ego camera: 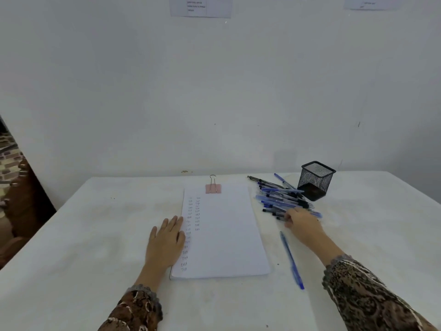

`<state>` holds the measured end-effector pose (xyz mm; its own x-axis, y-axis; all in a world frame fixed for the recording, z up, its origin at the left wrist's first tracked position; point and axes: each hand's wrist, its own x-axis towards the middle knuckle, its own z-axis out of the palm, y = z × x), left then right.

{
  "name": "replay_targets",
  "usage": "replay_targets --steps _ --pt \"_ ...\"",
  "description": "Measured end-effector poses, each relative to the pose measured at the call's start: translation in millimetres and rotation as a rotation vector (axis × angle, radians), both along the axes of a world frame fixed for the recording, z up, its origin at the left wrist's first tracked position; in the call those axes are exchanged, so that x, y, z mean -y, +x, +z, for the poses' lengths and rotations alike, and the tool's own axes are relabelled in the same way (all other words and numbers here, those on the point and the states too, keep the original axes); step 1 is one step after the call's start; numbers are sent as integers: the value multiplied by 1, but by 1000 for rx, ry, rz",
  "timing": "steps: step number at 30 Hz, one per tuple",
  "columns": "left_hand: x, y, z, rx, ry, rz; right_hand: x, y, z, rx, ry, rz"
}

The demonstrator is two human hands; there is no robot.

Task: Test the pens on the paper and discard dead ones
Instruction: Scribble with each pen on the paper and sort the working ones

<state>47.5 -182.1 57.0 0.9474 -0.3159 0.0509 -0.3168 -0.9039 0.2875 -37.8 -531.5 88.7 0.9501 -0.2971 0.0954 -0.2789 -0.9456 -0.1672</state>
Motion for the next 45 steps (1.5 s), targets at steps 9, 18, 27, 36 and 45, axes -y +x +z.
replay_targets --steps 9,18,27,36,45 --pt "1 1 0 -7 12 0 -47 0 64 749 1482 -27" --pt "-1 0 1 -5 -9 -10 -109 19 43 1045 2379 -177" --pt "-2 0 1 -20 -8 -16 -149 44 1 835 2566 -262" --pt "-2 1 0 -27 -16 -14 -180 71 1 541 2354 -254" --pt "-2 2 -1 -15 -35 -17 -200 82 -8 420 1640 48"
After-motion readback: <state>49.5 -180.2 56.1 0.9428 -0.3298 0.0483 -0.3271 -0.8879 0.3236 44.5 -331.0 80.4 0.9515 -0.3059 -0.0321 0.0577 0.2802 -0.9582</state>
